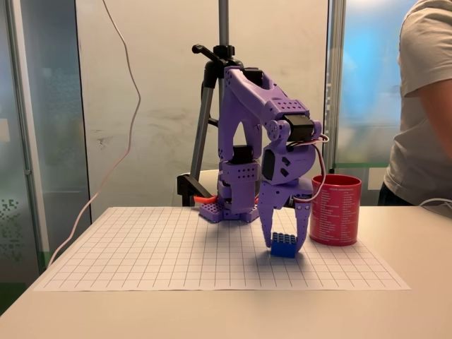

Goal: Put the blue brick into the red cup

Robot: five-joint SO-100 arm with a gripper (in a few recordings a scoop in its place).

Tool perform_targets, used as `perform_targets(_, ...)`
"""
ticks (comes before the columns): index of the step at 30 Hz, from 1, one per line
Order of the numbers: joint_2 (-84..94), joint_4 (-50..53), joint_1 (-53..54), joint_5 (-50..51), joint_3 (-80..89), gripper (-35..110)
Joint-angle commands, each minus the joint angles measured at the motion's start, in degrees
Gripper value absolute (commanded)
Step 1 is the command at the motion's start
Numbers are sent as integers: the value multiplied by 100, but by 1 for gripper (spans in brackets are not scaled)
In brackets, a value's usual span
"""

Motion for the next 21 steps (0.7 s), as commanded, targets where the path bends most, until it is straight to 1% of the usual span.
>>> perform_targets(1, 369, 281, 220, 105, -334, 0)
perform_targets(4, 712, 756, 457, 396, -1160, 0)
perform_targets(9, 1002, 1600, 879, 606, -2777, 0)
perform_targets(14, 1310, 2004, 1143, 976, -4104, 0)
perform_targets(17, 1450, 2162, 1195, 1380, -4755, 0)
perform_targets(21, 1652, 2399, 1107, 2426, -5476, 0)
